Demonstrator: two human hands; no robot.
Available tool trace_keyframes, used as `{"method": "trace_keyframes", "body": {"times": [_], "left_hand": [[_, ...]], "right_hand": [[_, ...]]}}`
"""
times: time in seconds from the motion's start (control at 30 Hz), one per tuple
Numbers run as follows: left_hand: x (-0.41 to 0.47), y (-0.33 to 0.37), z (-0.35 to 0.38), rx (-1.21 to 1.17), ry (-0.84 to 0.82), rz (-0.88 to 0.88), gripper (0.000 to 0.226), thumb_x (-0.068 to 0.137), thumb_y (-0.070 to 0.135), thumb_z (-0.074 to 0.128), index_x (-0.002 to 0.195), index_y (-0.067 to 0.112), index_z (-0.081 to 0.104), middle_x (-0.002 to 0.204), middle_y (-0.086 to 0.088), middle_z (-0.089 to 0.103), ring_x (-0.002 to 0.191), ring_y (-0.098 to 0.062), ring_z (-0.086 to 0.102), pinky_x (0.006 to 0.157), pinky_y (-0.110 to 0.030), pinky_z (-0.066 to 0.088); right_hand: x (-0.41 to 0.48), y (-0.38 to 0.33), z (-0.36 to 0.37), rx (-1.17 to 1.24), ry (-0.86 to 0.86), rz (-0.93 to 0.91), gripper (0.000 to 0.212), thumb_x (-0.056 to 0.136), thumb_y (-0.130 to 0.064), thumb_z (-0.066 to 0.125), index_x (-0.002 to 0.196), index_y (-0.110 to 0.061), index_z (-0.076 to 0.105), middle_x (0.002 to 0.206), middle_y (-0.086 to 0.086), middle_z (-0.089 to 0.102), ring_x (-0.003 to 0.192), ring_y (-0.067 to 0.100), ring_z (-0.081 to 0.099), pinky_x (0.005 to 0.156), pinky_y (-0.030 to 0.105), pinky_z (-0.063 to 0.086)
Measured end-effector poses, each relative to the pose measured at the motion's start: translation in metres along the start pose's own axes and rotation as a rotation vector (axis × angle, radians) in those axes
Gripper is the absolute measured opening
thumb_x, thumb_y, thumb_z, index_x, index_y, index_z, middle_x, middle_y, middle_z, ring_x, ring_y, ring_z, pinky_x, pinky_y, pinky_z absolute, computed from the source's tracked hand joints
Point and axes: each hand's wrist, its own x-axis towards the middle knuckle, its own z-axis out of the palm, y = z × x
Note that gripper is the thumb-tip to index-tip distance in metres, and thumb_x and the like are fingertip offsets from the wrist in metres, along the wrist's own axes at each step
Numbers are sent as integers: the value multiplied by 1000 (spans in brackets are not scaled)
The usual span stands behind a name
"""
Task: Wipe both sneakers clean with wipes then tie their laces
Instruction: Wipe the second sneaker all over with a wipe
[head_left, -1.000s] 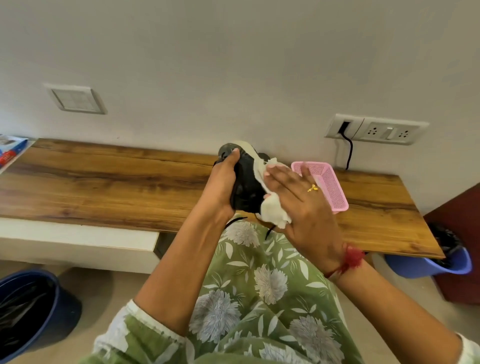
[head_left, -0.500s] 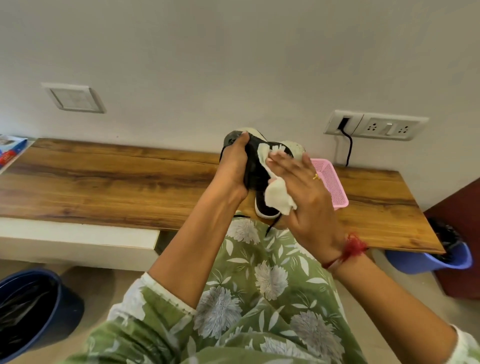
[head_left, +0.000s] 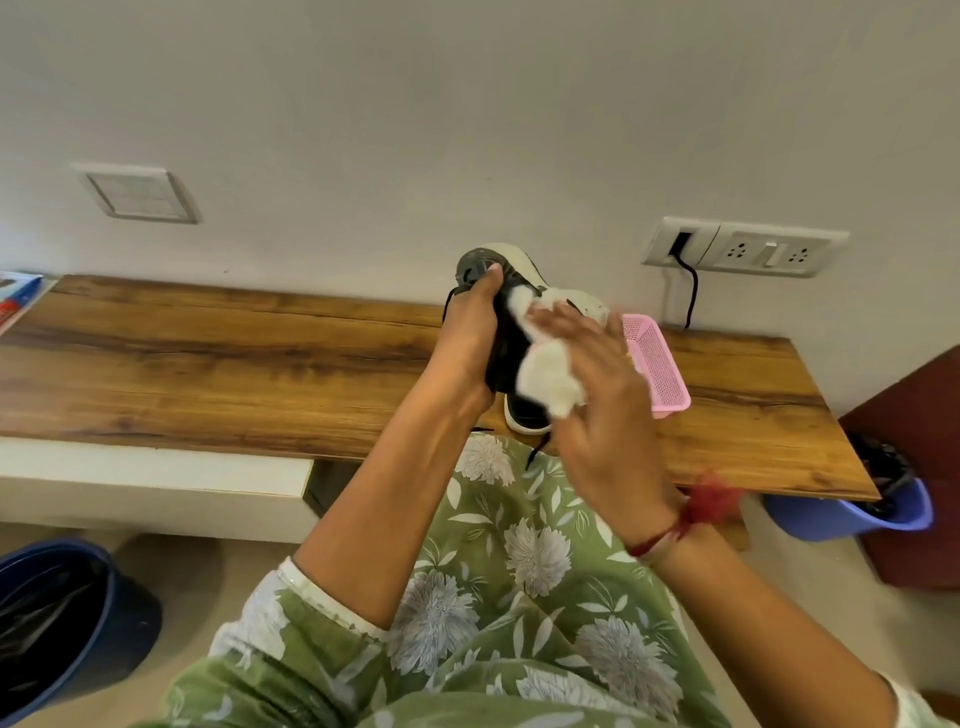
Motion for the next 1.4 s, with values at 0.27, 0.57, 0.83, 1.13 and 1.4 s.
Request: {"method": "trace_keyframes", "body": {"times": [0.27, 0.57, 0.83, 1.13, 1.4], "left_hand": [[-2, 6, -8, 38, 73, 60, 39, 99, 39, 46, 126, 12, 52, 115, -16, 64, 99, -31, 65, 79, -40, 57], [-9, 5, -7, -131, -7, -34, 36, 100, 37, 44, 114, 7, 59, 85, -11, 70, 72, -23, 69, 60, -29, 55], [-11, 16, -15, -189, 37, 27, 25, 100, 29, 44, 92, 12, 60, 89, -11, 65, 79, -24, 63, 73, -35, 53], [-14, 12, -16, -96, -14, -14, 34, 99, 32, 46, 114, 4, 58, 94, -13, 67, 78, -23, 66, 68, -31, 54], [-16, 17, -19, 43, 27, 23, 37, 98, 34, 49, 124, 9, 55, 101, -15, 65, 84, -28, 66, 60, -34, 55]], "right_hand": [[-29, -20, -3, 519, -81, 285, 19, 85, -22, 59, 103, -21, 66, 98, -21, 69, 98, 9, 62, 87, 12, 47], [-2, 13, -2, -203, -39, -206, 50, 80, -1, 55, 130, 0, 51, 135, 11, 53, 132, 23, 40, 117, 37, 21], [-55, 27, 18, -193, -210, -298, 58, 77, 2, 63, 133, -1, 47, 139, 13, 48, 137, 22, 35, 117, 38, 20], [0, 6, -5, -237, -32, -292, 51, 81, 1, 48, 131, 8, 47, 139, 22, 46, 135, 29, 34, 118, 34, 19], [-53, 30, 5, -341, -262, -512, 70, 66, -2, 81, 127, 4, 47, 130, 21, 56, 129, 29, 43, 116, 39, 23]]}}
